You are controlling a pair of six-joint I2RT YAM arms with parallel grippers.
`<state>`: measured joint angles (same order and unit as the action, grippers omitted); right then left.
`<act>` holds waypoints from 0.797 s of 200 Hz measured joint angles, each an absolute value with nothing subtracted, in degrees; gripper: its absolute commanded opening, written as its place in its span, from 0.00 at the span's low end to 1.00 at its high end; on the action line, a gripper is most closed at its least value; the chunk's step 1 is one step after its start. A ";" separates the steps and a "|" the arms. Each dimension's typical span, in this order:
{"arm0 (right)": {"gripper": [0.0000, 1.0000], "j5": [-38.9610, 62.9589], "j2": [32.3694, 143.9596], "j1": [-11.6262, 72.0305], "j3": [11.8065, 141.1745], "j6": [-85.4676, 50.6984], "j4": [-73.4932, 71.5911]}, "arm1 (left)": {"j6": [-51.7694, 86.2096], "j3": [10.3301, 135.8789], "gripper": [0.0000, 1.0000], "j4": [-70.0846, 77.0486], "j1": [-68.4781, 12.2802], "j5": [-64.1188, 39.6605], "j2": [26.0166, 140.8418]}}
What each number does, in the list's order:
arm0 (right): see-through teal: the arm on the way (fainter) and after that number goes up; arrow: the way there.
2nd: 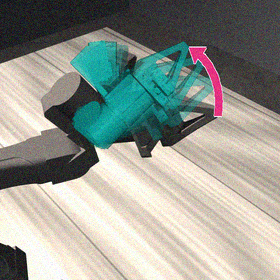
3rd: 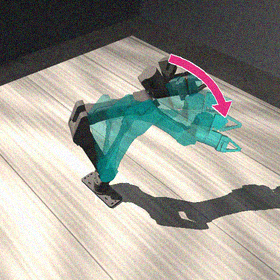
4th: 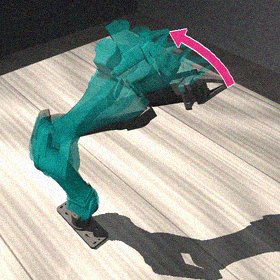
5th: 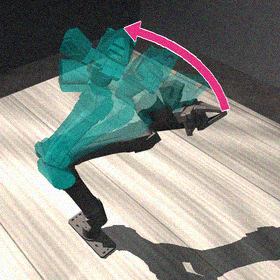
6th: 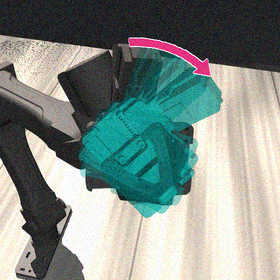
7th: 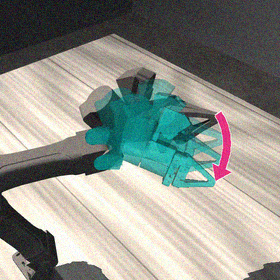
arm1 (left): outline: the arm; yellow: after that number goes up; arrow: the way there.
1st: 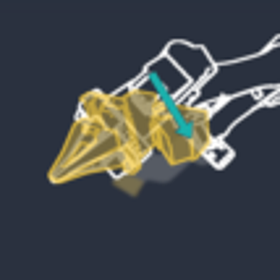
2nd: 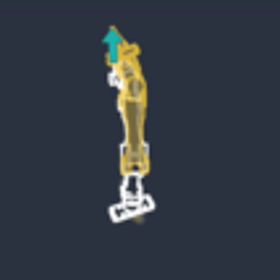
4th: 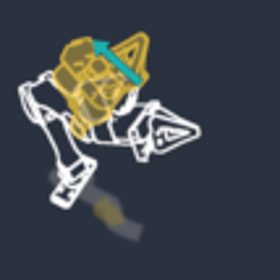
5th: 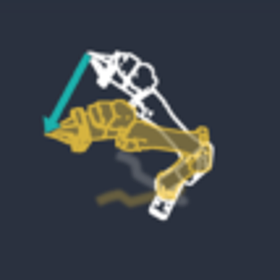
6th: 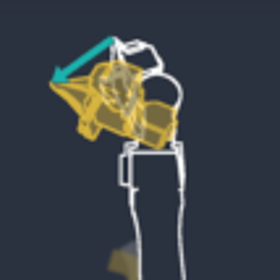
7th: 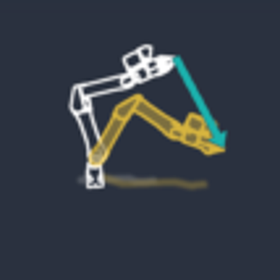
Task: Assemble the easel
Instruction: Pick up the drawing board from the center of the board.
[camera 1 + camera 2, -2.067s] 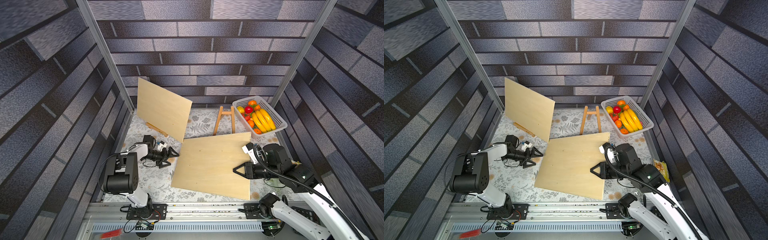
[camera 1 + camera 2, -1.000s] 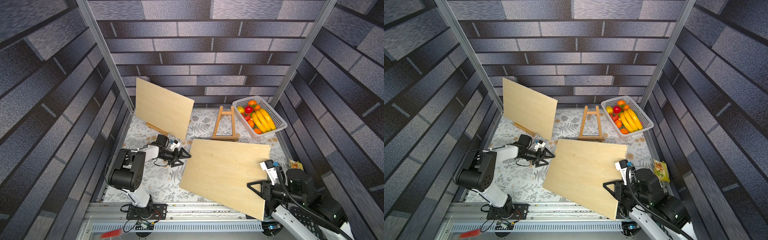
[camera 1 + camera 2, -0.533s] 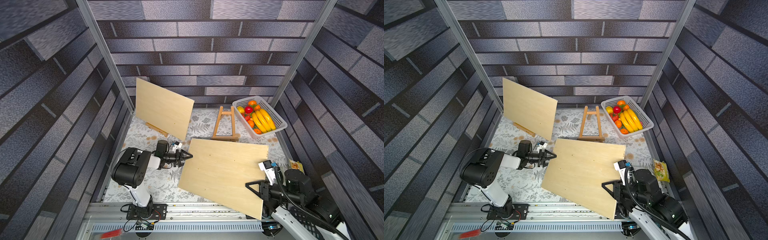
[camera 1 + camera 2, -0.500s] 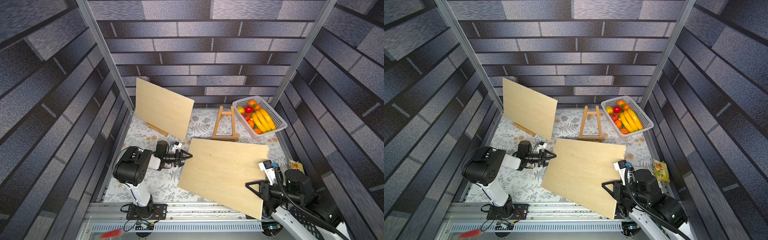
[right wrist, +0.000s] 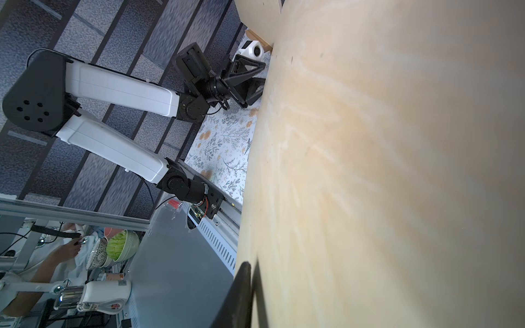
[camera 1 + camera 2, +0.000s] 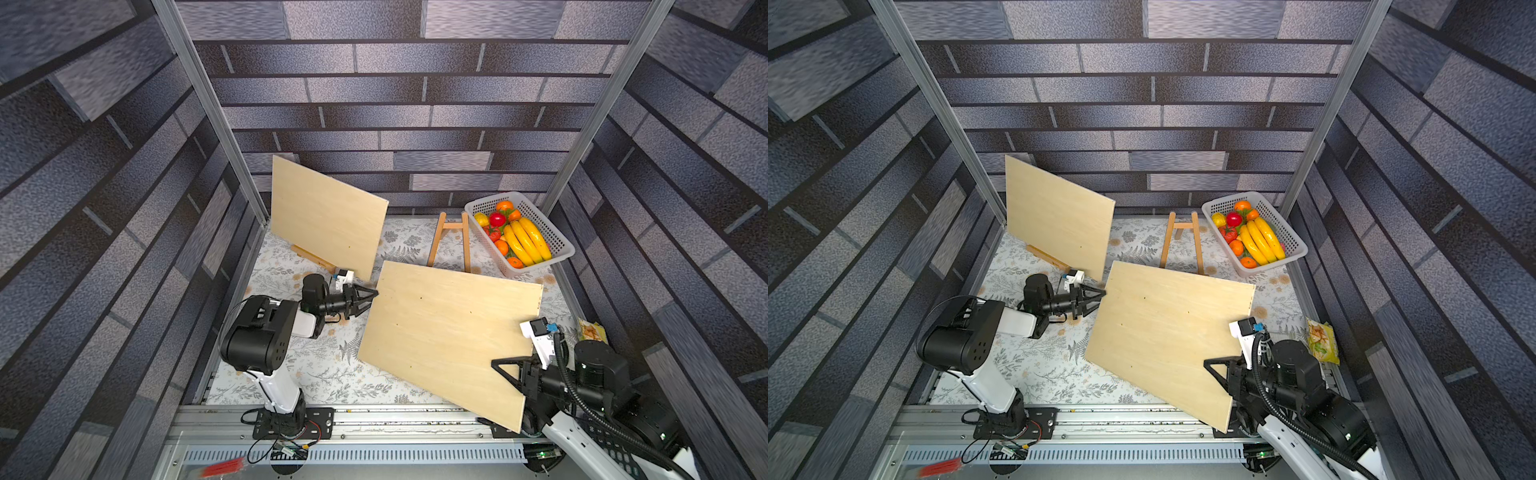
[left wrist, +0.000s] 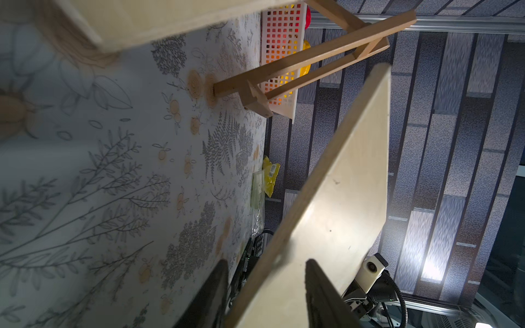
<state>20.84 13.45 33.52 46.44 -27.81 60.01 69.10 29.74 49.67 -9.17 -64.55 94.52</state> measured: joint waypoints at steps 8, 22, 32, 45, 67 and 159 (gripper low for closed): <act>0.00 20.86 13.45 33.52 46.41 -27.35 59.59 | 64.05 31.48 0.57 41.89 -9.43 -63.66 91.85; 0.00 21.12 13.45 33.52 46.46 -26.65 59.24 | 55.18 34.76 0.60 28.99 -10.00 -62.04 88.27; 0.00 21.47 13.45 33.52 46.44 -26.15 59.18 | 50.59 36.03 0.60 23.20 -10.11 -61.58 87.09; 0.00 22.46 13.43 33.52 46.28 -25.65 59.55 | 46.19 36.21 0.60 18.04 -10.15 -61.65 86.70; 0.00 23.86 12.25 33.52 45.43 -25.65 60.51 | 43.86 34.92 0.59 15.09 -10.74 -61.39 86.85; 0.00 22.98 4.34 32.84 40.40 -29.39 56.27 | 79.44 31.35 0.52 62.70 -12.67 -59.05 100.33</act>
